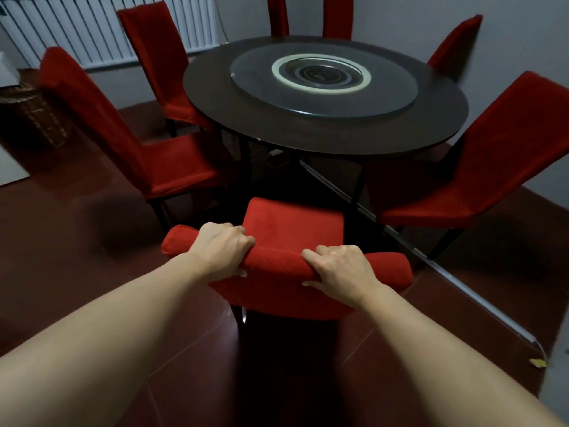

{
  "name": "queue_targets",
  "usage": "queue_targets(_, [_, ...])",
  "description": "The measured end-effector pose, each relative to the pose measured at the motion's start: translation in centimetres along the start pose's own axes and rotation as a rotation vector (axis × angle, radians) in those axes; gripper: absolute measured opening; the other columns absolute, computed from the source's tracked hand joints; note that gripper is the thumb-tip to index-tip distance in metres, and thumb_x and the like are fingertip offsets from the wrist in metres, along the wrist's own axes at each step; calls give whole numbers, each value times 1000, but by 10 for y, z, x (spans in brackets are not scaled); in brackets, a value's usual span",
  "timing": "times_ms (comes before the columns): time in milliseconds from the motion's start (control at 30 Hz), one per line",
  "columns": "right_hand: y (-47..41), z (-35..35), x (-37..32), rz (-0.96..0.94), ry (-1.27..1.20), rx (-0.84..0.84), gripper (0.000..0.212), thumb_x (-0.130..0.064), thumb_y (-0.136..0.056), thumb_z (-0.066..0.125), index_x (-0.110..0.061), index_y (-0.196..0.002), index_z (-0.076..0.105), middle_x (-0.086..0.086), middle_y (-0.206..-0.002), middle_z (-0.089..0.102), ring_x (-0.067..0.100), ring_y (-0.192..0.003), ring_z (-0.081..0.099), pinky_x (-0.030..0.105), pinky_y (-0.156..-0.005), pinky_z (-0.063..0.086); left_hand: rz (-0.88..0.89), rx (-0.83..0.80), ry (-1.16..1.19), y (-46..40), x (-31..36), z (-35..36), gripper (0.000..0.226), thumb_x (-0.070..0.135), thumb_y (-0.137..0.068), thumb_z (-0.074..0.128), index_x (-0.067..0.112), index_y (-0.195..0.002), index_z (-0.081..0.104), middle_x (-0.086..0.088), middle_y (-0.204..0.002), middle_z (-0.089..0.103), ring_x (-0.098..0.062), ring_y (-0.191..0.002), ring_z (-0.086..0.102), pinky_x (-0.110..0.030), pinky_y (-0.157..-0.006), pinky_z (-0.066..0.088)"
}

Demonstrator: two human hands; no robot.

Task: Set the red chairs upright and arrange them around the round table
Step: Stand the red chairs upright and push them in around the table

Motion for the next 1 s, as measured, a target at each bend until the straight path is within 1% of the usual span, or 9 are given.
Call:
queue_targets(133, [-4,5,-9,23,-11,-15,56,-52,-48,88,-18,-80,58,-2,-55,54,18,-40,53,23,-38,32,-16,-18,10,3,-8,9,51,59,-77,64,30,-118,52,8,-115,55,-15,-109,54,-30,-75,43])
queue_targets(233, [-1,11,-18,10,-43,-16,57,-50,-49,88,-17,-83,57,-1,-57,55,20,-42,54,25,-38,35,-40,-51,21,10,-10,18,50,59,-78,64,31,-117,51,8,-115,53,-15,-109,53,-30,-73,43])
queue_targets(333, [2,13,-23,-8,-35,-12,55,-50,-49,88,-17,-82,59,-2,-57,55,18,-41,53,24,-38,34,-72,-67,47,14,-9,24,49,57,-79,64,30,-117,50,8,-115,52,-14,-108,52,-29,-71,42])
queue_targets(433, [2,13,-19,-22,-28,14,53,-49,-51,88,-16,-81,60,-2,-57,56,18,-41,54,26,-38,37,-83,-61,43,12,-8,23,49,57,-79,64,30,-117,50,8,-115,52,-14,-107,52,-29,-71,43])
queue_targets(500, [-3,13,-14,-29,-34,19,53,-49,-51,88,-16,-81,61,-2,-57,56,19,-41,55,26,-38,39,-95,-47,38,7,-10,20,48,56,-79,64,30,-117,50,7,-115,52,-15,-108,52,-29,-69,42])
queue_targets(600, [-15,11,-1,-19,-42,20,53,-49,-50,88,-15,-79,60,-2,-55,55,19,-40,54,25,-35,36,-103,-17,30,-6,-15,10,49,54,-78,66,28,-117,51,6,-113,53,-16,-108,52,-29,-65,38])
queue_targets(700, [-26,16,12,-1,-45,0,53,-49,-50,89,-15,-79,60,-3,-54,54,18,-38,52,25,-34,36,-94,-21,28,-23,-23,8,48,53,-79,66,28,-117,52,5,-113,53,-16,-108,53,-29,-66,38])
queue_targets(867, [-44,33,11,10,-37,-40,53,-51,-50,88,-16,-79,59,-3,-54,53,17,-39,52,23,-36,34,-67,-45,37,-39,-40,17,48,53,-79,66,28,-118,52,5,-114,53,-16,-108,52,-30,-68,39])
queue_targets(1000, [-62,42,24,36,-45,-54,54,-51,-50,87,-17,-80,57,-4,-54,53,17,-39,52,24,-36,35,-79,-32,46,-59,-52,21,48,51,-78,68,28,-117,53,5,-113,53,-17,-107,52,-29,-66,38])
Point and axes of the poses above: each hand's wrist, its own y-axis away from the middle knuckle, its own z-axis out of the palm, x = y × z, the point moved 5 cm from there along -y, towards the middle knuckle
